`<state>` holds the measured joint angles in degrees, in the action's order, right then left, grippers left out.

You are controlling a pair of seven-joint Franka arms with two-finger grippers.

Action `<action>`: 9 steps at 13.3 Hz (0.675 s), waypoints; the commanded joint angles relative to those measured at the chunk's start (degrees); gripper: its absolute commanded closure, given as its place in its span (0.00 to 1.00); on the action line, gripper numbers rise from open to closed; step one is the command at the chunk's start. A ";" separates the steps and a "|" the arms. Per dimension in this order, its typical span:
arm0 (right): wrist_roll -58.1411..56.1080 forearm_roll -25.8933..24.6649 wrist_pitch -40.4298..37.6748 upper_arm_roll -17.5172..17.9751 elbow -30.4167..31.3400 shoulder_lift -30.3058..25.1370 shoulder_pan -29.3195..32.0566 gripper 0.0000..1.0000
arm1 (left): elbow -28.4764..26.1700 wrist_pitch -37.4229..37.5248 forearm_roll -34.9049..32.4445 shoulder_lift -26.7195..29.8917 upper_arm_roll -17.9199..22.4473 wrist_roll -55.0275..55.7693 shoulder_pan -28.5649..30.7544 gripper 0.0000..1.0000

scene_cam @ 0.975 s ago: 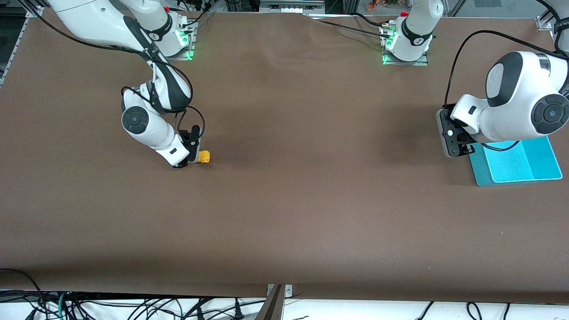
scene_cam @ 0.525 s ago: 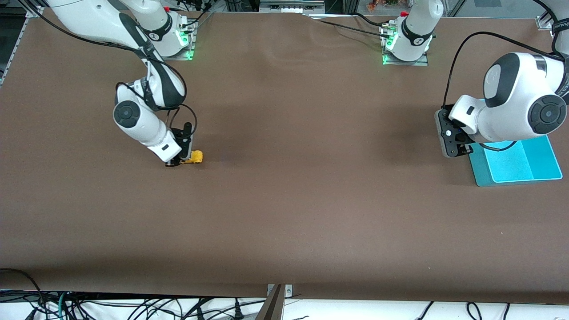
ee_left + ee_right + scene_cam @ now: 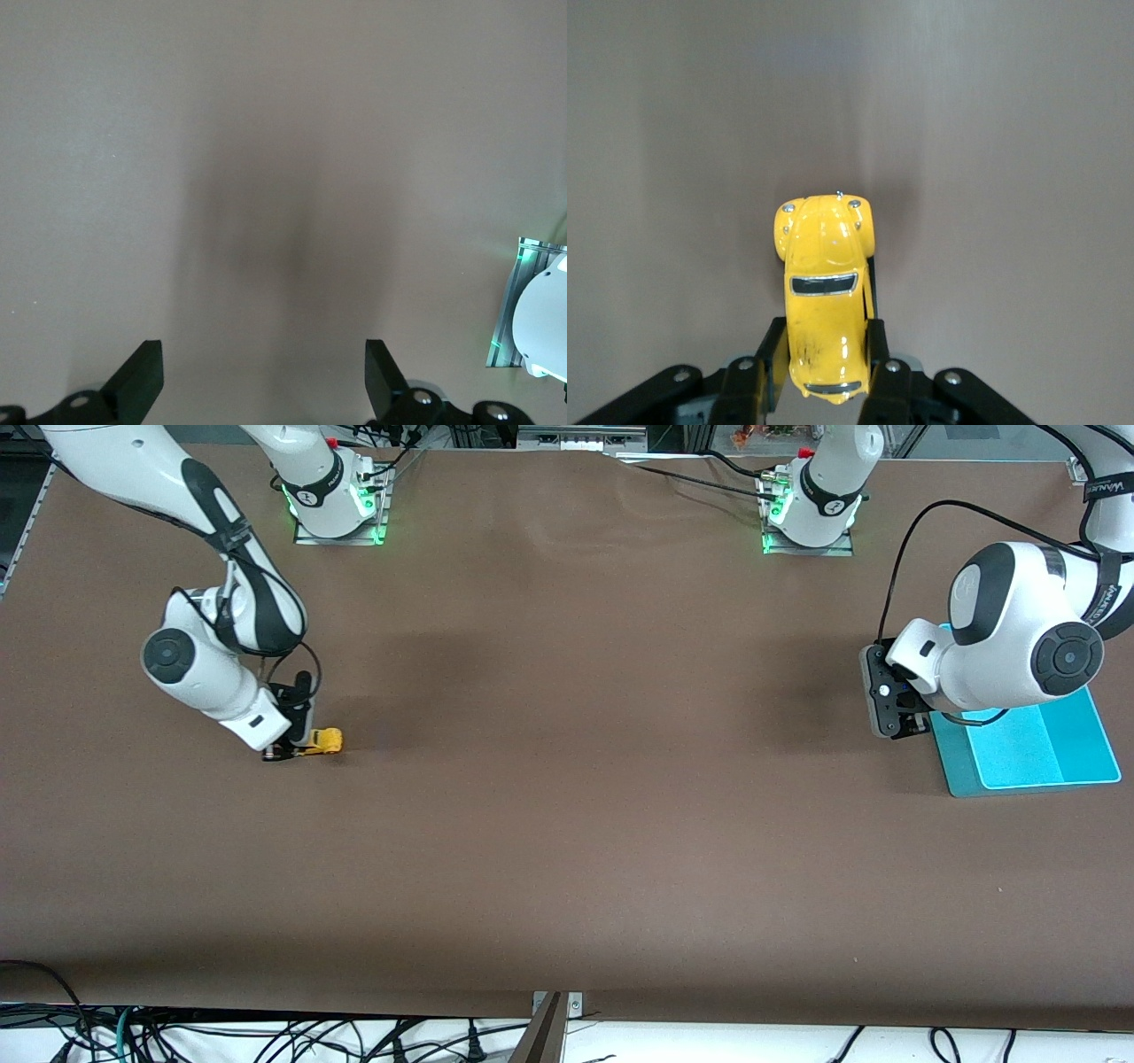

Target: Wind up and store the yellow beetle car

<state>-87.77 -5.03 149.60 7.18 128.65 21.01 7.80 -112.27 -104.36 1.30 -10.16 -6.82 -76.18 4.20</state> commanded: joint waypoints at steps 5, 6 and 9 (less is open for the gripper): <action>-5.22 -0.68 1.40 -0.59 1.61 2.11 7.40 0.98 | -2.52 -2.25 -0.51 1.72 -0.30 -2.48 0.46 0.00; -5.13 -0.51 1.05 -0.50 1.61 2.02 7.40 0.95 | -2.52 -2.25 -0.51 1.72 -0.30 -2.75 0.46 0.00; -4.69 -0.33 0.08 0.02 1.00 1.41 7.40 0.82 | -2.61 -2.43 -0.51 1.72 -0.30 -2.75 0.46 0.00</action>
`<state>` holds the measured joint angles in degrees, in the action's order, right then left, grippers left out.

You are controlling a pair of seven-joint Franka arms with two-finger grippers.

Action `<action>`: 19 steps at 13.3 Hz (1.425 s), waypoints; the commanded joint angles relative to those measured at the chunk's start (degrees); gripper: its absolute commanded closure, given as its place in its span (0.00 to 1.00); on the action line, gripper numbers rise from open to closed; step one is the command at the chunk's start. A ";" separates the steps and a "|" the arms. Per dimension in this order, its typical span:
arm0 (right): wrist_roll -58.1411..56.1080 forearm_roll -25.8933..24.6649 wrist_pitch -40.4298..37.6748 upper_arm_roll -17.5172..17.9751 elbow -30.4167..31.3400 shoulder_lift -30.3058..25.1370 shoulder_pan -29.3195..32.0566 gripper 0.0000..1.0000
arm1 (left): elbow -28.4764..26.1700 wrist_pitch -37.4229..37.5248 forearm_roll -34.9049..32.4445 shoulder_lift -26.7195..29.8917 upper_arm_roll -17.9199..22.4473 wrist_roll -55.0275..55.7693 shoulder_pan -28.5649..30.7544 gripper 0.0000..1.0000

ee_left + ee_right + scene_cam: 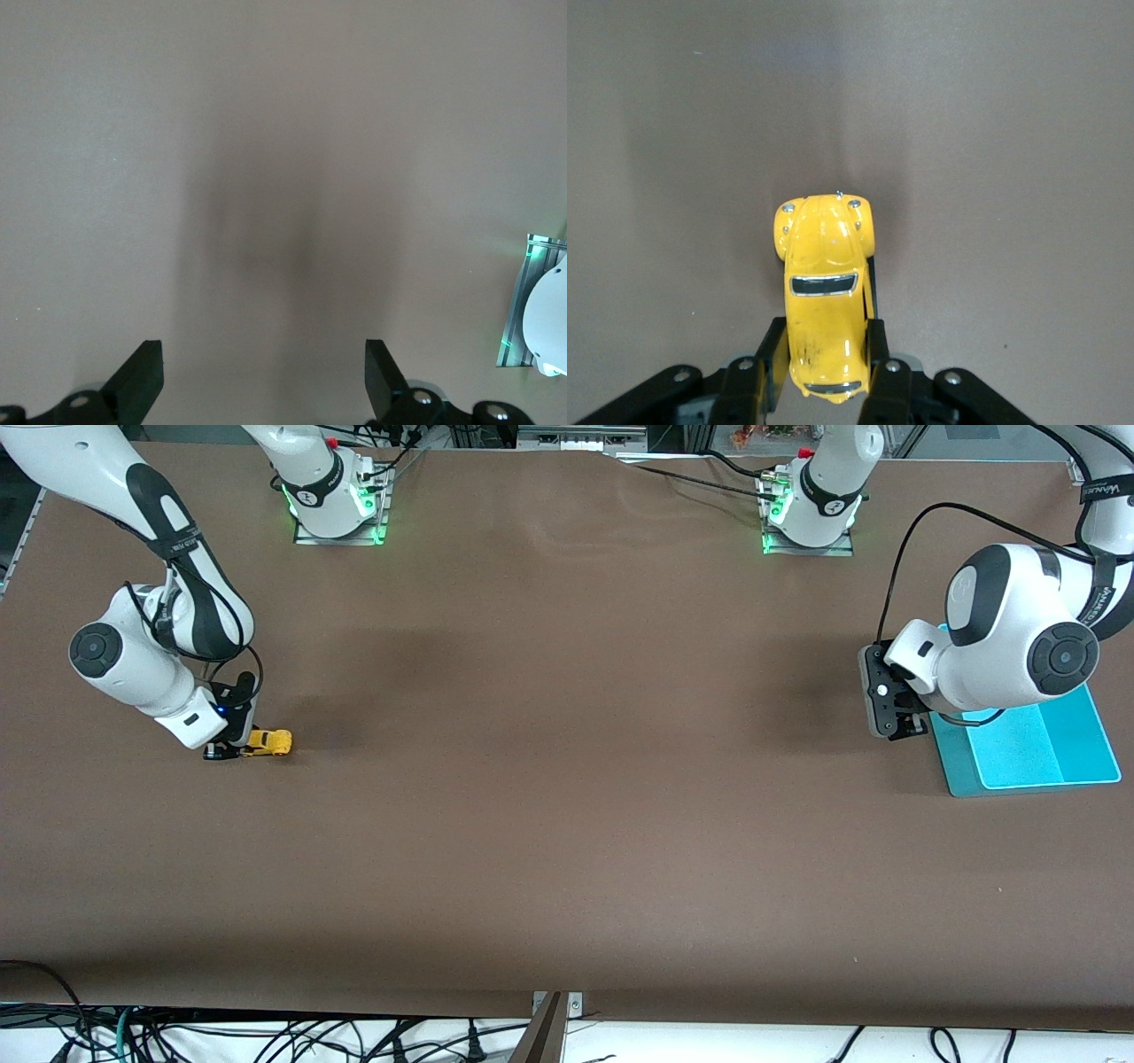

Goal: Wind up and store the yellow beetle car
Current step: 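Open the right gripper and withdraw it, letting the car roll off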

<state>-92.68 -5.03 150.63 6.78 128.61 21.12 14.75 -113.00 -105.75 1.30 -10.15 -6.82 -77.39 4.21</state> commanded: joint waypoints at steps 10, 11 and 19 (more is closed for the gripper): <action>3.21 -0.33 -24.11 7.28 -14.24 -2.48 0.29 0.00 | -1.35 -0.77 -0.51 1.71 -0.12 -3.11 0.62 0.00; 3.21 -0.33 -27.46 7.98 -16.88 -2.83 0.28 0.00 | -1.17 -0.77 -0.51 1.71 -0.03 -3.12 0.53 0.00; 17.00 2.22 -33.72 8.34 -21.82 -17.59 0.20 0.00 | -4.15 -3.13 -7.97 1.71 0.58 -3.64 1.58 0.00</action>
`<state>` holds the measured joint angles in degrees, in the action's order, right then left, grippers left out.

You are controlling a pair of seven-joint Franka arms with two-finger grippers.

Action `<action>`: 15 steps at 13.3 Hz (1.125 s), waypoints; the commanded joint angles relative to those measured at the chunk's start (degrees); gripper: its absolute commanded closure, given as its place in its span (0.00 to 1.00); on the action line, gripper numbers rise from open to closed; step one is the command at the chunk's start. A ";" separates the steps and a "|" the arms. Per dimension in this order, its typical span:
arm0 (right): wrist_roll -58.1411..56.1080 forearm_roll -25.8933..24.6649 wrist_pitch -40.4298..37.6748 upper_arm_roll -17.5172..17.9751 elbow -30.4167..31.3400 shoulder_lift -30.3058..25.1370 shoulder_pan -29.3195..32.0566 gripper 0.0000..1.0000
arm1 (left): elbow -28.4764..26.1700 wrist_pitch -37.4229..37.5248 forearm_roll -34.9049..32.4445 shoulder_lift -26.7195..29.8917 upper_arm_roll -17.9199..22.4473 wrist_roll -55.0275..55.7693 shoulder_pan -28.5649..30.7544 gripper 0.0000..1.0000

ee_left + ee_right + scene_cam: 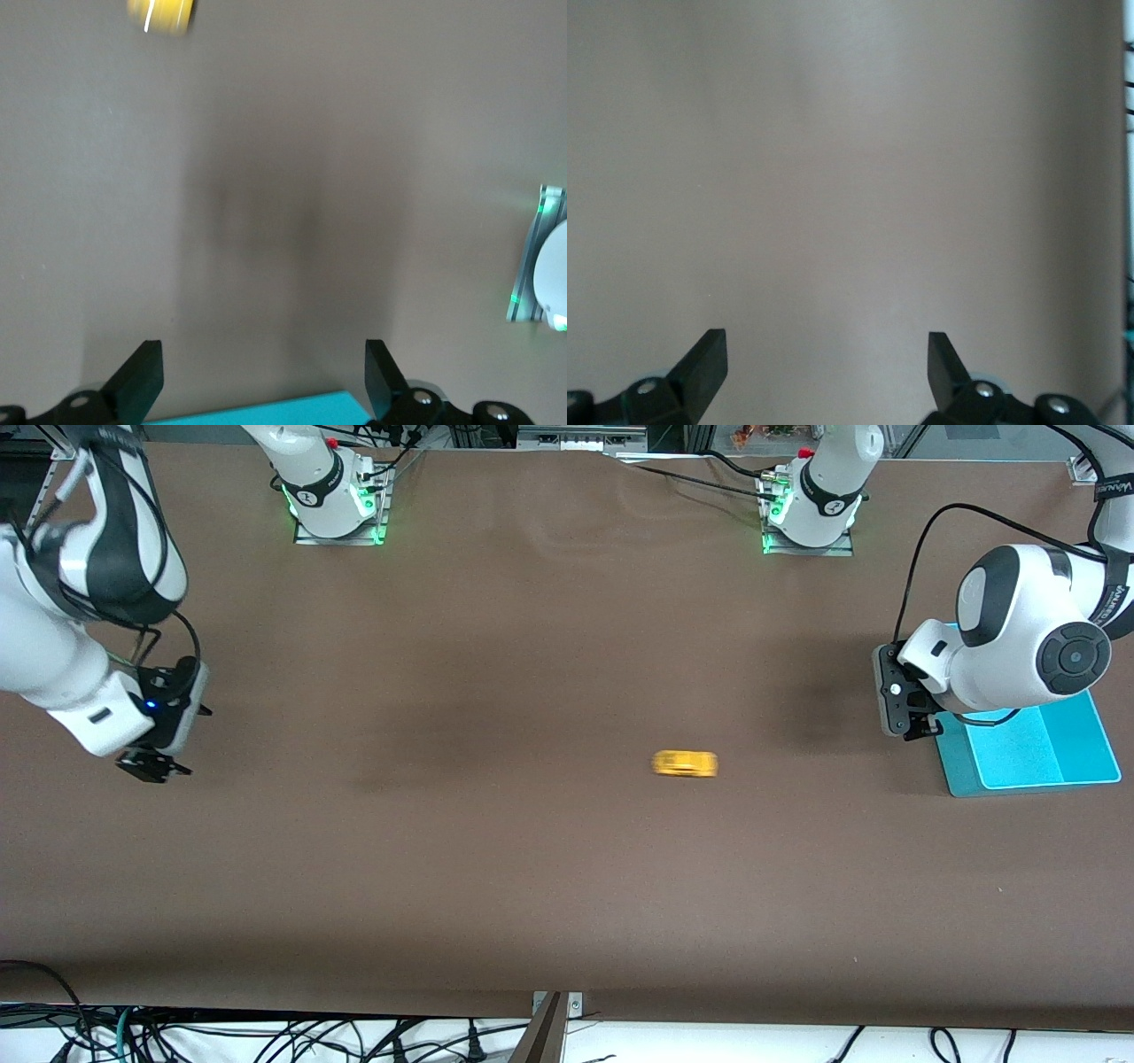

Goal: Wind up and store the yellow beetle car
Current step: 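Lower the left gripper onto the car stopped beside the teal tray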

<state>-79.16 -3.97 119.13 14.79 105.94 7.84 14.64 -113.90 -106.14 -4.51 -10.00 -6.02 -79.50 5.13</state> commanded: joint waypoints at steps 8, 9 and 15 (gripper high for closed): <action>52.10 3.17 -11.98 0.07 -0.20 -9.07 -0.14 0.00 | -11.96 -26.29 -2.61 -1.59 3.46 -15.77 10.42 0.00; 57.05 4.66 -13.56 0.06 -0.82 -9.07 -0.14 0.00 | -11.96 -27.53 -2.70 -2.30 3.47 -16.30 10.42 0.00; 72.04 6.70 -16.74 0.33 -1.79 -9.86 -1.11 0.00 | -9.95 -38.50 -2.70 -8.80 3.47 -22.79 10.33 0.00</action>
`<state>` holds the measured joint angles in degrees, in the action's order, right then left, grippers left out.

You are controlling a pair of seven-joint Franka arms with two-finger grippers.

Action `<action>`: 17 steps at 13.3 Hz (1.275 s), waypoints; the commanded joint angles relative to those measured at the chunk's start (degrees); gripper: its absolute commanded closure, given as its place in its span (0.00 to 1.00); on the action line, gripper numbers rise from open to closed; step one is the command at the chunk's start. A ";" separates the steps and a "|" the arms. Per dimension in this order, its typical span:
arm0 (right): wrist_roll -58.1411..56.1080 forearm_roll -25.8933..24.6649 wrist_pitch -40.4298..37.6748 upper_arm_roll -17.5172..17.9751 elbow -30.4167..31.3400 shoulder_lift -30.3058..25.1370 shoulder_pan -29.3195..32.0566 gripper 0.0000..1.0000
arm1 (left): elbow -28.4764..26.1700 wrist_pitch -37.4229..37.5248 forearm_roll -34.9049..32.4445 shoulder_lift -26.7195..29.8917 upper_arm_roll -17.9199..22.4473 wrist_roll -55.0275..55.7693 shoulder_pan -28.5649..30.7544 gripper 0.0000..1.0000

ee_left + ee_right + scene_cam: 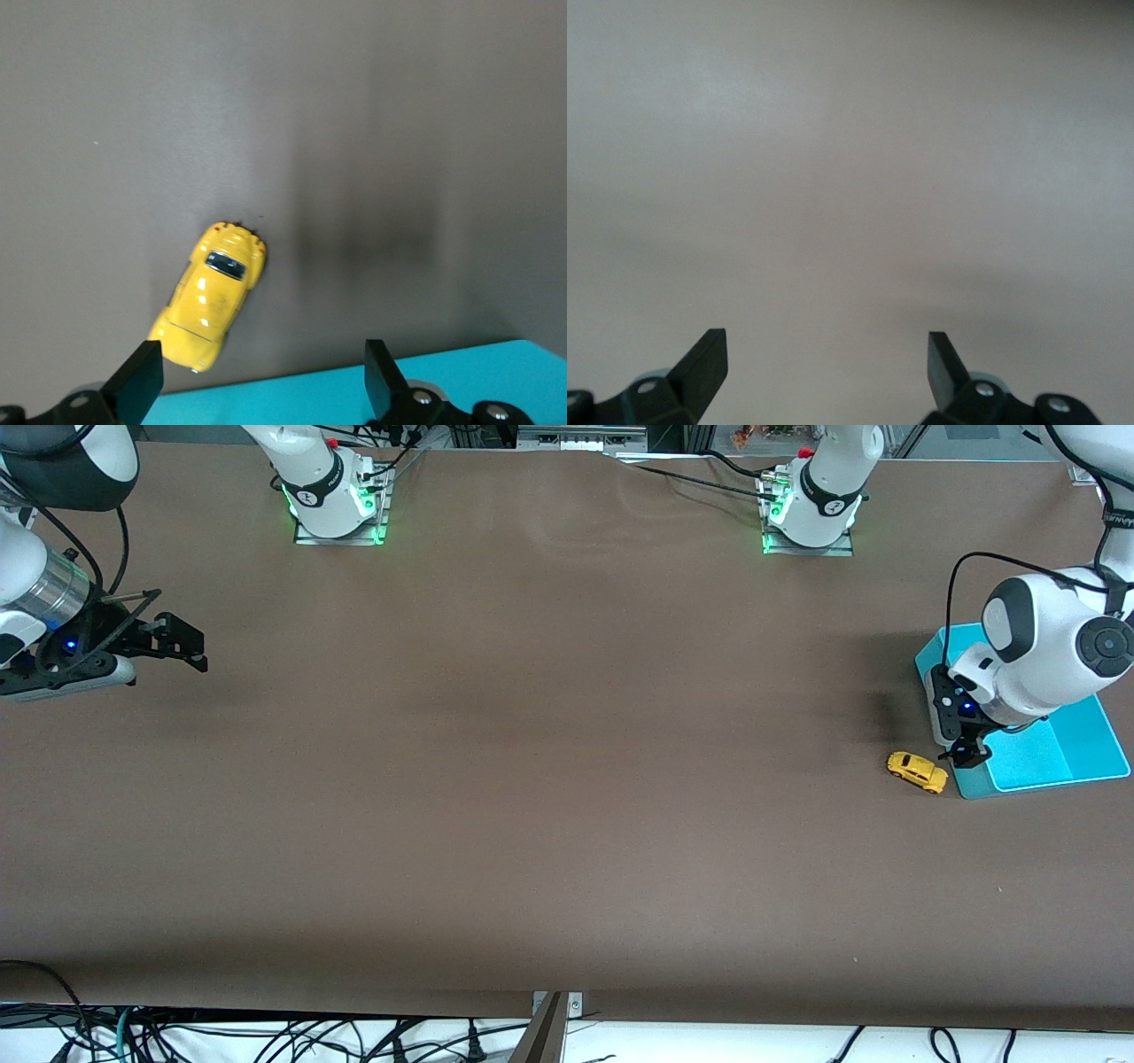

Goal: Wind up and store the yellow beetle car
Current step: 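Lower the left gripper onto the car stopped beside the teal tray, then close the left gripper around the yellow car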

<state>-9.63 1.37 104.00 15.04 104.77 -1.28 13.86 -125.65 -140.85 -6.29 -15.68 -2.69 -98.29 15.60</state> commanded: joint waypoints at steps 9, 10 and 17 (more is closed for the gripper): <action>3.04 1.35 -2.58 0.87 -0.97 -0.66 -0.33 0.00 | 4.63 -12.00 -0.83 -10.25 0.14 -6.47 -0.13 0.00; 3.04 1.35 -2.23 0.87 -0.97 -0.48 -0.41 0.00 | 4.63 -12.08 -0.92 -10.77 0.14 -6.47 -0.13 0.00; 1.90 1.00 -2.05 0.78 -0.97 -0.31 -0.59 0.00 | 2.87 -14.54 -0.92 -11.57 0.14 -6.47 -0.13 0.00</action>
<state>-7.22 1.69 102.77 15.85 104.55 -1.38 13.26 -122.25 -154.25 -6.29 -27.26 -2.72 -103.91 15.59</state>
